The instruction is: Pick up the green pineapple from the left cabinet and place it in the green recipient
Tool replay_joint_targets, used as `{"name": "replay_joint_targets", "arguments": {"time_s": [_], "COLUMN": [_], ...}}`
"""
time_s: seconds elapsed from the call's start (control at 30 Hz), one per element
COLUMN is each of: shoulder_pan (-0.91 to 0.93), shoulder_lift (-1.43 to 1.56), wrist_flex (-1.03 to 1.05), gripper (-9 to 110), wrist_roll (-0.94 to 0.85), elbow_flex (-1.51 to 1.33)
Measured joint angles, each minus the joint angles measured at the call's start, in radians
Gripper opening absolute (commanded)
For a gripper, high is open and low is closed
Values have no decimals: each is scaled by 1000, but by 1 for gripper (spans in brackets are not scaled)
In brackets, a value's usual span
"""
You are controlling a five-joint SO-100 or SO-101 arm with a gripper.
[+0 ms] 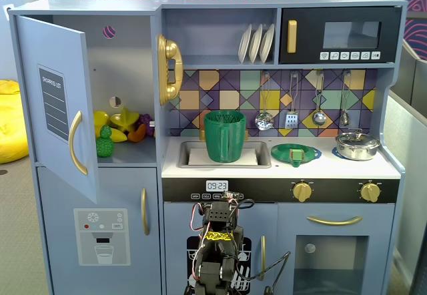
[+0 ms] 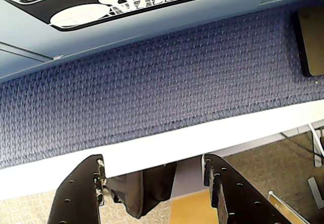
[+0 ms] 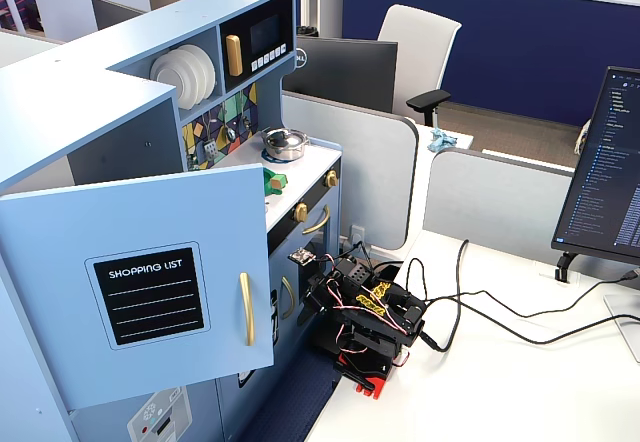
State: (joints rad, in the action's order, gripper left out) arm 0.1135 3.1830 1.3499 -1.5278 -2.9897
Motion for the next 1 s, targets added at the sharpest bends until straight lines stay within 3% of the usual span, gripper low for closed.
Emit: {"name": "replay_joint_targets", "arguments": {"time_s": [0.4,0.57,0.8,1.0], "shoulder_pan": [-2,-86,-341,-667], "shoulder_lift": [0,-28,-259,-494], "wrist_flex": [0,-63,-634,-1126], "gripper": [0,0,4,18], "wrist_roll": [-34,-34,-115,-179], "elbow_flex": [0,-3,152,403]}}
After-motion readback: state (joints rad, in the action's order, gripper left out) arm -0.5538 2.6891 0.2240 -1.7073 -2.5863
